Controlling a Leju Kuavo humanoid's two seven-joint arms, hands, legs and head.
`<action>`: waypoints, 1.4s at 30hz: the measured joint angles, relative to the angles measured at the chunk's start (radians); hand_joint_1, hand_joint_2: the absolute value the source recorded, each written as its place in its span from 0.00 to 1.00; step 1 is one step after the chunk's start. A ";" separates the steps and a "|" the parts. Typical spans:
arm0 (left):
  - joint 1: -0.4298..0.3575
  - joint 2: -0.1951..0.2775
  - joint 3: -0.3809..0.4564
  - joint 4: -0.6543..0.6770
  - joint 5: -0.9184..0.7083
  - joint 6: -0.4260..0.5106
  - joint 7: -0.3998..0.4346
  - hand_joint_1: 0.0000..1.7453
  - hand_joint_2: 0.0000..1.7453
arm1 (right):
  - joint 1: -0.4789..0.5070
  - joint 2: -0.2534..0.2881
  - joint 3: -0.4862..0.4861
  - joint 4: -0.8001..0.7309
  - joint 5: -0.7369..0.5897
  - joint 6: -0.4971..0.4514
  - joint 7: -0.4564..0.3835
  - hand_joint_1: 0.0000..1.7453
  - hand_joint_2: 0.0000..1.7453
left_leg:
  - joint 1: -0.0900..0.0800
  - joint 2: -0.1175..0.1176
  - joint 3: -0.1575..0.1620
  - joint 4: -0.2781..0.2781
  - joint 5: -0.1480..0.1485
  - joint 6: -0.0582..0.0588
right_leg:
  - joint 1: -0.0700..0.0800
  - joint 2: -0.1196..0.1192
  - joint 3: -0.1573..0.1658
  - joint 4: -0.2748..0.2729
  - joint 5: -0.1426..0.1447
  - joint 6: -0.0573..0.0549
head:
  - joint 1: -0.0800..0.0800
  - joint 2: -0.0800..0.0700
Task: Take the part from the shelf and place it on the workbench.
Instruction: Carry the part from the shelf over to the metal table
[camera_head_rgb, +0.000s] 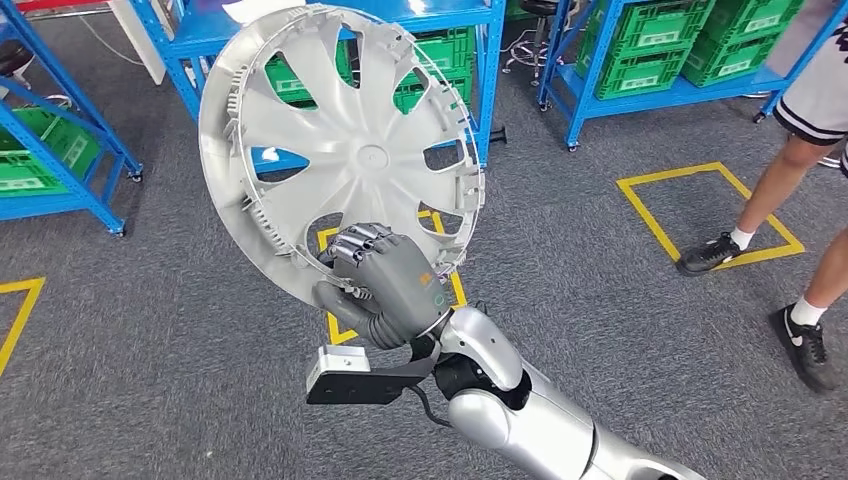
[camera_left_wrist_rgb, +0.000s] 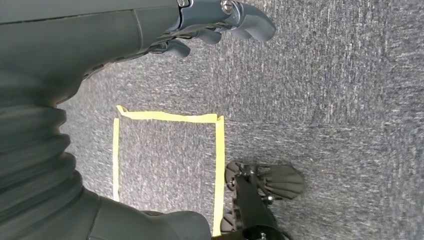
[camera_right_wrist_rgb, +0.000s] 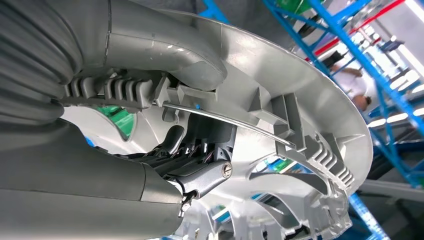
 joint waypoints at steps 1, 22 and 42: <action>0.000 0.000 0.000 0.000 0.000 0.000 0.000 0.00 1.00 | 0.000 0.000 0.000 0.000 0.002 -0.002 0.000 1.00 1.00 | -0.005 -0.002 0.000 -0.007 -0.002 0.008 | 0.001 -0.008 -0.001 0.000 0.002 0.006 | 0.001 0.000; 0.008 -0.007 0.000 0.001 -0.002 0.008 0.000 0.00 1.00 | 0.004 -0.004 0.000 0.000 0.011 -0.005 -0.004 1.00 1.00 | 0.002 -0.093 -0.144 0.149 -0.033 -0.008 | -0.005 0.085 -0.010 0.004 0.006 -0.021 | -0.005 0.000; 0.033 -0.018 0.041 0.002 0.083 0.037 -0.010 0.00 1.00 | -0.015 0.058 0.052 0.003 0.034 0.116 -0.027 1.00 1.00 | 0.006 -0.137 -0.051 -0.003 0.036 0.041 | -0.007 0.089 -0.110 0.223 -0.076 0.026 | 0.003 0.000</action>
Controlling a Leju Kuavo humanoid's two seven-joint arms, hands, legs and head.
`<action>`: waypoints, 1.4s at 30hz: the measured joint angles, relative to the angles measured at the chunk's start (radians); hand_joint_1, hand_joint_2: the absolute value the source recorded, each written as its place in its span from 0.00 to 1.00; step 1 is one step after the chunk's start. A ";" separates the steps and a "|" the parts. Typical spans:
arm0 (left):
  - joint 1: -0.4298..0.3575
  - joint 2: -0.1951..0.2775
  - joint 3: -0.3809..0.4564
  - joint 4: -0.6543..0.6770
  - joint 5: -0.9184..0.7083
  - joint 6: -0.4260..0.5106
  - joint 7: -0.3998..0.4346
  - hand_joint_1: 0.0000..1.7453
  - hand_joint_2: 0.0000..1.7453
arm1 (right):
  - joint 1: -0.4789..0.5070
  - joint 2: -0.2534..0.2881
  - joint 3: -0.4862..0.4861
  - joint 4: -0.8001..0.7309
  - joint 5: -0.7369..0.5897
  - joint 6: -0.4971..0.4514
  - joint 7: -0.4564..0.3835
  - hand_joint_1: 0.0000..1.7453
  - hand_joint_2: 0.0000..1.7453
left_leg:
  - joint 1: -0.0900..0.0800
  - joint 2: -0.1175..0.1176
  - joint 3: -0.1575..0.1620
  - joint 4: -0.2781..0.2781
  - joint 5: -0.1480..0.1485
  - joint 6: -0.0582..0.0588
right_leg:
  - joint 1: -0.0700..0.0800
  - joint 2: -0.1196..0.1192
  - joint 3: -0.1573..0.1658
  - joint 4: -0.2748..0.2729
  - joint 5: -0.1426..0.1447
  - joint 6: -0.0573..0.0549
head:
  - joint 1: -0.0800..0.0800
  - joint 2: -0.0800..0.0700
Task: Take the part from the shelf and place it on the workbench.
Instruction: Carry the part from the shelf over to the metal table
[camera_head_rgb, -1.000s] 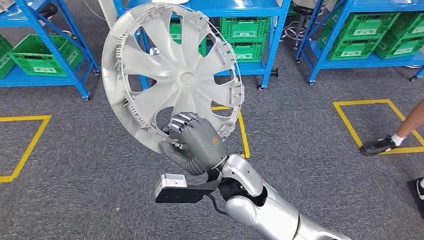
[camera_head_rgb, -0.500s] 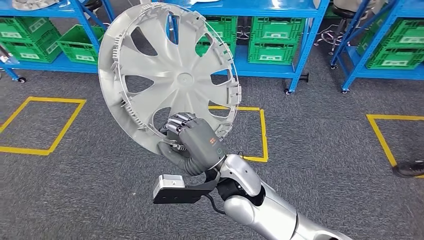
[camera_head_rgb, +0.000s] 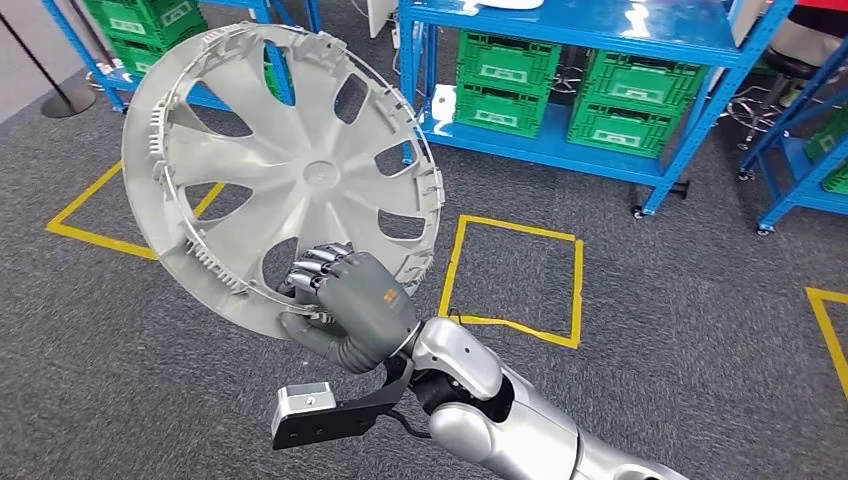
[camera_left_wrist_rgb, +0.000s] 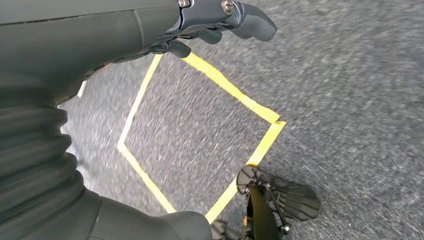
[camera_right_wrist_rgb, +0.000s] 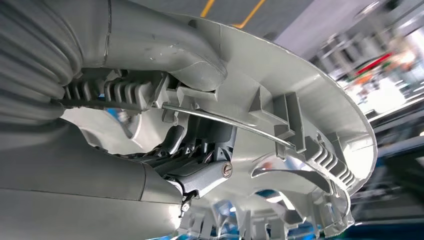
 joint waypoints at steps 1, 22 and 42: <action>0.001 -0.002 0.002 0.000 -0.002 -0.001 -0.003 0.00 1.00 | -0.002 0.004 0.004 -0.001 0.003 0.004 0.003 1.00 1.00 | 0.001 -0.015 -0.001 0.004 -0.001 -0.002 | -0.002 0.017 0.031 -0.070 0.034 -0.003 | 0.000 0.000; 0.011 -0.007 0.004 -0.002 -0.027 -0.006 -0.012 0.00 1.00 | -0.008 0.011 0.010 -0.028 0.019 0.003 0.016 1.00 1.00 | -0.006 0.111 0.001 0.002 -0.006 -0.024 | 0.009 -0.129 0.113 -0.211 0.062 -0.012 | -0.010 0.000; 0.011 -0.012 0.007 -0.001 -0.027 -0.004 -0.006 0.00 1.00 | -0.003 0.010 0.012 -0.032 0.023 0.003 0.015 1.00 1.00 | 0.005 0.057 -0.118 0.212 -0.100 -0.056 | 0.004 -0.023 0.088 -0.216 0.095 -0.050 | -0.010 0.000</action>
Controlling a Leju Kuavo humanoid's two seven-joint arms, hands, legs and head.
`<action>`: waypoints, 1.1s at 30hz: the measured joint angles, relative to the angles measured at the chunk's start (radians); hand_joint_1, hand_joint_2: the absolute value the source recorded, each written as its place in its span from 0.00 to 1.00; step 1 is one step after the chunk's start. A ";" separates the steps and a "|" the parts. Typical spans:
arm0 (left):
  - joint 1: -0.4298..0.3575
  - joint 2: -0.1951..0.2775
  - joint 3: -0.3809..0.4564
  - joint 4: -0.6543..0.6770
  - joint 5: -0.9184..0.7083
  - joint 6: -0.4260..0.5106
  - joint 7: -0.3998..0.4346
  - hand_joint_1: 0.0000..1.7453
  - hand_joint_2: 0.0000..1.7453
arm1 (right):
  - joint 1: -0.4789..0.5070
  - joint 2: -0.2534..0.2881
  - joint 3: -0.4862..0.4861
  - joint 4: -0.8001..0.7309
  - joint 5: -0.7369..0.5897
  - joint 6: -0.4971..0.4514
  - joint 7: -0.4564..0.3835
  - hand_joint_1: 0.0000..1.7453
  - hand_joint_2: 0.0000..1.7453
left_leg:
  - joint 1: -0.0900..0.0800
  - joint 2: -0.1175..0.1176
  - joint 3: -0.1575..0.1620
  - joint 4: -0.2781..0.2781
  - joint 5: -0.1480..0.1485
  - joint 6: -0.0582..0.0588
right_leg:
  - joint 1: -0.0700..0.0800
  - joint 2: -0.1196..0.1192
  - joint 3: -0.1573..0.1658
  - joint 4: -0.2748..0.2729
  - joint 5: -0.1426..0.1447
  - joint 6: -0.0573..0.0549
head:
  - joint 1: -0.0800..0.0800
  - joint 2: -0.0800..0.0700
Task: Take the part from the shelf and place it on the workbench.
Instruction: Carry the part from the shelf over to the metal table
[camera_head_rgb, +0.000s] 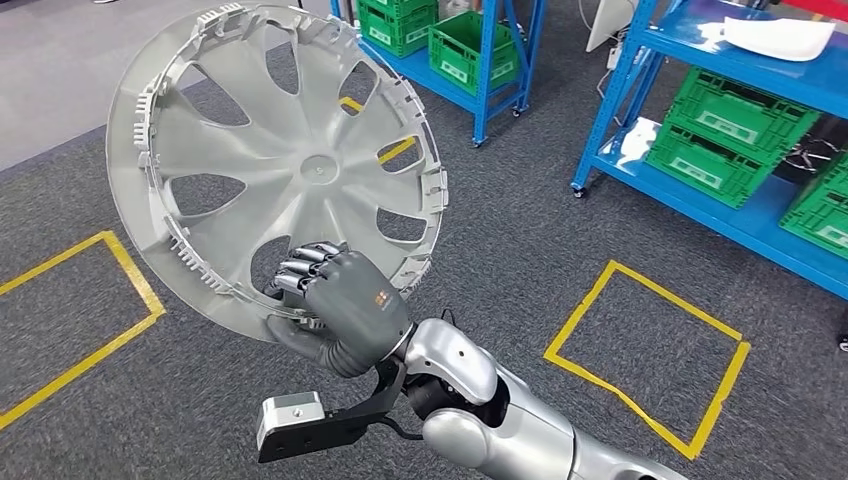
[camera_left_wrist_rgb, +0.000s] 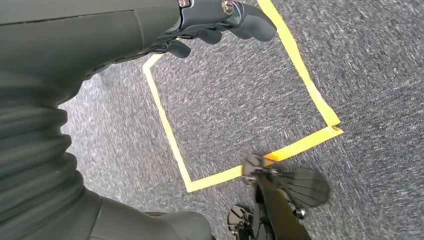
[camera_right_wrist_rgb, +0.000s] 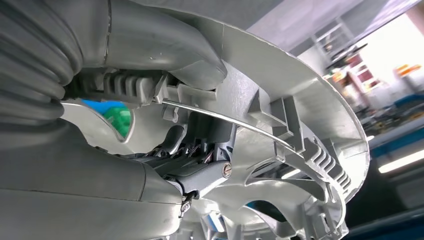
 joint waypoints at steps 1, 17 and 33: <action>-0.001 0.000 0.000 0.000 0.000 0.000 0.000 0.00 1.00 | 0.001 0.000 0.000 0.000 0.000 0.000 0.000 1.00 1.00 | 0.002 0.006 -0.024 0.053 -0.018 -0.004 | 0.001 -0.015 0.000 0.000 -0.001 0.000 | 0.000 0.000; -0.005 0.001 0.008 -0.001 0.000 0.001 -0.001 0.00 1.00 | 0.015 -0.002 0.004 -0.008 0.013 0.002 0.004 1.00 1.00 | -0.002 -0.027 0.119 -0.206 0.098 0.054 | 0.001 0.016 -0.123 0.290 -0.148 0.053 | 0.013 0.000; -0.006 0.001 0.010 -0.001 -0.054 -0.021 -0.011 0.00 1.00 | 0.054 -0.021 -0.025 -0.027 0.032 -0.021 0.029 1.00 1.00 | 0.008 0.011 -0.019 0.058 -0.013 -0.003 | 0.013 -0.028 0.001 -0.018 0.015 -0.002 | 0.011 0.000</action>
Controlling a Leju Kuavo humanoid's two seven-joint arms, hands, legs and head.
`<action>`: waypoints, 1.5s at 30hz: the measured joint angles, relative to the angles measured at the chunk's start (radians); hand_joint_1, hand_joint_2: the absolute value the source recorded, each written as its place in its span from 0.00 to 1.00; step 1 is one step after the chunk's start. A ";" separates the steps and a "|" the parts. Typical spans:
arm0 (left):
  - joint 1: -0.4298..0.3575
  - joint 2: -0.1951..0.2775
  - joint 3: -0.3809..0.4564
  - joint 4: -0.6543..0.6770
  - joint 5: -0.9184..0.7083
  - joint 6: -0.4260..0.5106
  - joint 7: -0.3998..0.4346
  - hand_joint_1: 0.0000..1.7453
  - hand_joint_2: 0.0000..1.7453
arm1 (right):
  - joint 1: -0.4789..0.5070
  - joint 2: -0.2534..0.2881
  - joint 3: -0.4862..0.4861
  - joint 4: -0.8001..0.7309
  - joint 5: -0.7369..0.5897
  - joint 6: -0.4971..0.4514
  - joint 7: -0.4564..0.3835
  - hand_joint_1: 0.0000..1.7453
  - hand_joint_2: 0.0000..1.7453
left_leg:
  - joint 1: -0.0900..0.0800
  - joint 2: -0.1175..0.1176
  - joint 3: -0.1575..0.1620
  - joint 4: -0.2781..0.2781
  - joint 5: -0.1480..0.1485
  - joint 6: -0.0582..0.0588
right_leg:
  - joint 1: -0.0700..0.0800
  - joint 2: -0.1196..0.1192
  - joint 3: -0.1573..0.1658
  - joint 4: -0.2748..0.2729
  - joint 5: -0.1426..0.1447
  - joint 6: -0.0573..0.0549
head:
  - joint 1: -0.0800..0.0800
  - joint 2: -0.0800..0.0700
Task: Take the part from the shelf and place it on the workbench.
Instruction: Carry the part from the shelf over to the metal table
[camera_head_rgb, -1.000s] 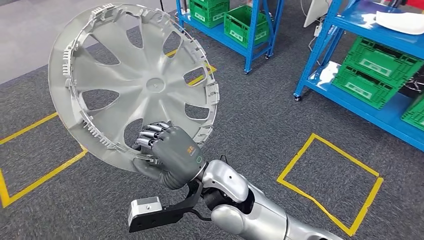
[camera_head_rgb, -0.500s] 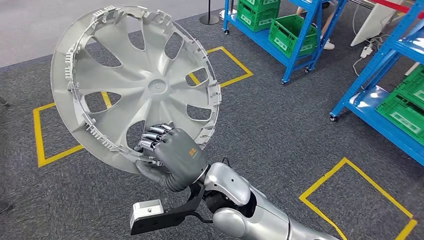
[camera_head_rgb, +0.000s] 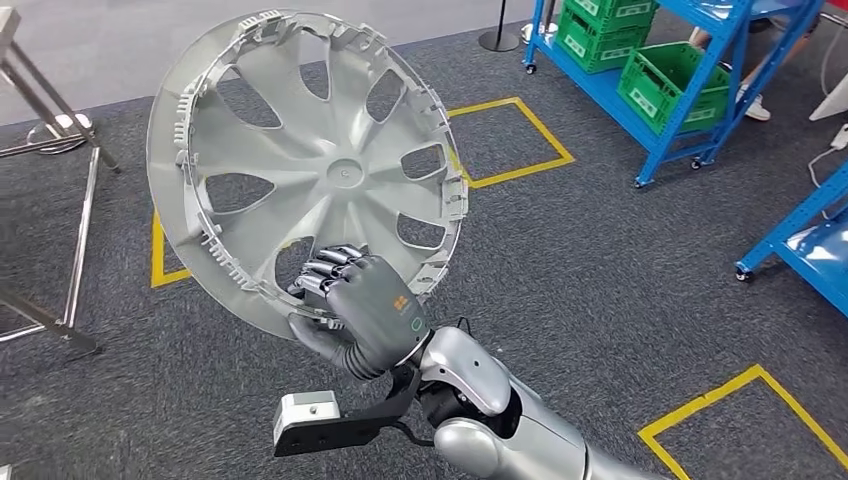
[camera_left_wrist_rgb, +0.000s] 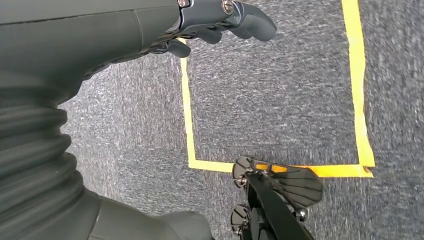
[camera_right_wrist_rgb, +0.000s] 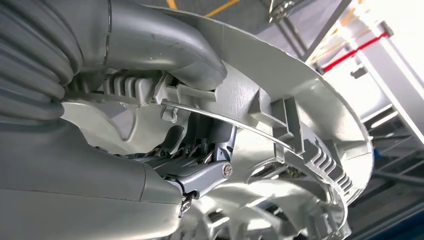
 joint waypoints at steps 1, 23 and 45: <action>0.000 0.002 -0.001 0.000 -0.003 -0.002 -0.004 0.00 1.00 | 0.002 -0.004 -0.004 -0.001 -0.001 0.000 0.000 1.00 1.00 | 0.003 0.007 0.024 -0.040 0.025 -0.004 | -0.002 -0.013 0.001 0.002 -0.002 0.004 | 0.000 0.000; 0.004 0.002 0.023 0.000 0.067 0.029 0.014 0.00 1.00 | -0.076 0.038 0.035 0.054 -0.044 0.032 -0.064 1.00 1.00 | 0.004 -0.140 0.128 -0.268 0.120 0.016 | -0.005 0.101 -0.018 0.025 -0.004 0.027 | 0.019 0.000; -0.006 0.010 0.026 0.000 0.003 0.016 0.015 0.00 1.00 | -0.030 0.009 0.023 0.051 -0.012 -0.010 -0.018 1.00 1.00 | -0.005 -0.030 0.144 -0.271 0.116 0.059 | -0.008 0.043 -0.135 0.307 -0.151 0.061 | 0.015 0.000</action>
